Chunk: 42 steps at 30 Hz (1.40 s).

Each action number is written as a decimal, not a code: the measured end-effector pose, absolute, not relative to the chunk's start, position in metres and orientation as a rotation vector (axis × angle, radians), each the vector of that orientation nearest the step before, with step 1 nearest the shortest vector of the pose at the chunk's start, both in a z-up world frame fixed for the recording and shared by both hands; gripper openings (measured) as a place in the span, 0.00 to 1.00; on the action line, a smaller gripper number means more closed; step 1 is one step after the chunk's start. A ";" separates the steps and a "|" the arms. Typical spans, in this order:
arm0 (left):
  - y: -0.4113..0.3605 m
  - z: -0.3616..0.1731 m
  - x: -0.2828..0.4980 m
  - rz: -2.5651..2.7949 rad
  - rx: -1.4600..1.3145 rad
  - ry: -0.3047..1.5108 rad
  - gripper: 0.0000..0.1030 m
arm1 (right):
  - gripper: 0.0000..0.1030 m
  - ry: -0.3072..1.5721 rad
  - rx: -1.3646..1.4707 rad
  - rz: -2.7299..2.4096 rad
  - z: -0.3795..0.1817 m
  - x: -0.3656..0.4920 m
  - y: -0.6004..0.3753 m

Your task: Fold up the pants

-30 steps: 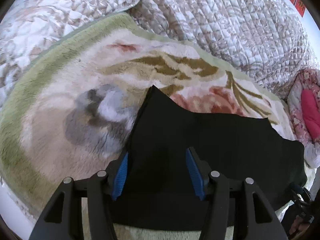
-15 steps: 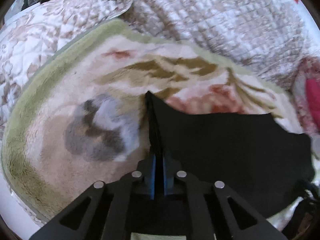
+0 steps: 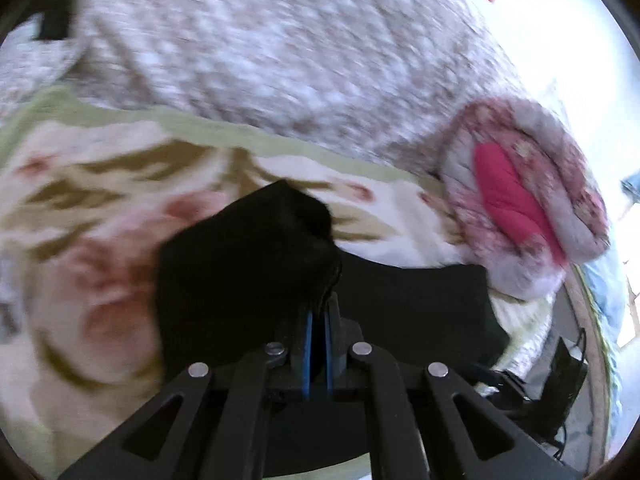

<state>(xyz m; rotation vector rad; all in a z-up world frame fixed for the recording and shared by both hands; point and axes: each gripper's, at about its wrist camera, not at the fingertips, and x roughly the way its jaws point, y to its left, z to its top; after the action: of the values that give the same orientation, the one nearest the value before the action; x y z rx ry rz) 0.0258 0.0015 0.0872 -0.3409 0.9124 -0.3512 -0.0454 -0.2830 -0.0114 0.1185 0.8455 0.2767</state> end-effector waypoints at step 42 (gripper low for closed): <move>0.033 0.021 -0.005 -0.247 -0.299 0.948 0.29 | 0.61 0.957 0.347 0.495 -0.031 0.019 -0.252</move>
<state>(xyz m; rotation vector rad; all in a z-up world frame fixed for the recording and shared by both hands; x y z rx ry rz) -0.0053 0.0329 0.0207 -0.2988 0.9482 -0.2471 0.0194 -0.2523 -0.0305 0.3466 0.9568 0.4948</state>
